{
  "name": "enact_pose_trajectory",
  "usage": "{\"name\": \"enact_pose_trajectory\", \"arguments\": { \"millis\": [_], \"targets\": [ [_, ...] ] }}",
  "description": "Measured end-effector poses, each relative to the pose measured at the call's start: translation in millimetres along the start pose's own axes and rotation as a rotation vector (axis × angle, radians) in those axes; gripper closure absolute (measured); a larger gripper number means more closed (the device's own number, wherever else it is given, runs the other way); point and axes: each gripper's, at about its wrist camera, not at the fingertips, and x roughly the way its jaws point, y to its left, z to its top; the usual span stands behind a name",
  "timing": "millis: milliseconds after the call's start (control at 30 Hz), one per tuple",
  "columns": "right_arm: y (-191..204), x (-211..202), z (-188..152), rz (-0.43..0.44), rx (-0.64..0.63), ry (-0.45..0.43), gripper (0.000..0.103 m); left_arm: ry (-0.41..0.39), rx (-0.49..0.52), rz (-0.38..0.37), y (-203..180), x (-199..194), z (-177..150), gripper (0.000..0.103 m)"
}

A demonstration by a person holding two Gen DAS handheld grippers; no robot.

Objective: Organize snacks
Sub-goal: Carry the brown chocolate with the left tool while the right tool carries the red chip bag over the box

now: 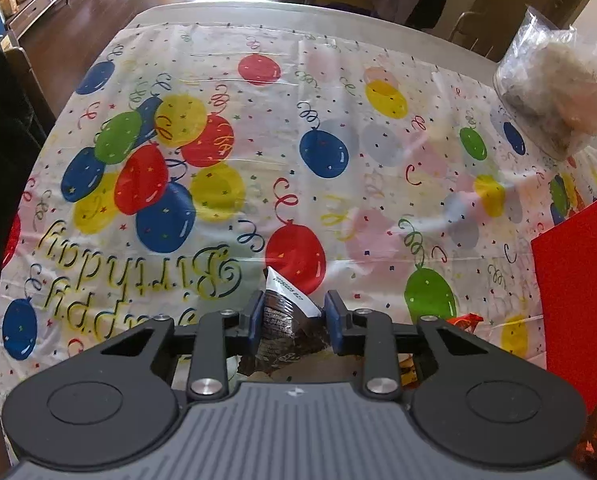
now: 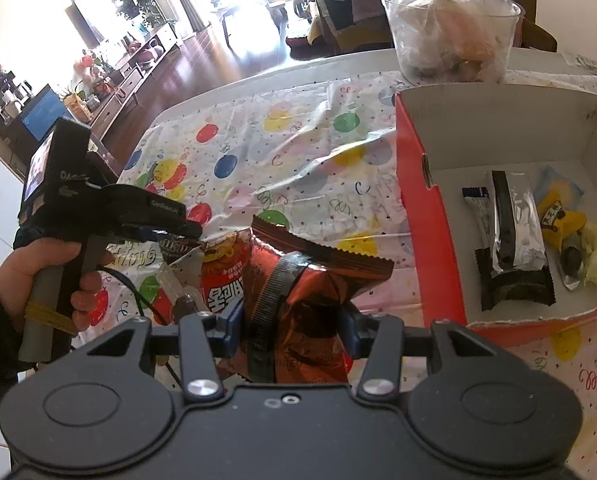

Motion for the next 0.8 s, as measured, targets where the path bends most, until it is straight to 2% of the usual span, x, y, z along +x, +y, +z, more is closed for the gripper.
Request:
{"name": "enact_pose_trajectory", "arguments": {
  "millis": [200, 467, 800],
  "targets": [
    [-3.2, -6.2, 2.2, 0.006, -0.003, -0.012, 0.057, -0.021, -0.031, -0.040, 5.8, -22.2, -3.5, 0.072],
    [-13.7, -20.6, 6.9, 0.016, -0.014, -0.034, 0.057, -0.077, -0.005, -0.075, -0.2, -64.2, -13.5, 0.072],
    [-40.5, -52.5, 19.0, 0.017, -0.057, -0.080, 0.057, -0.161, 0.109, -0.174, -58.7, -121.8, -31.9, 0.072]
  ]
}}
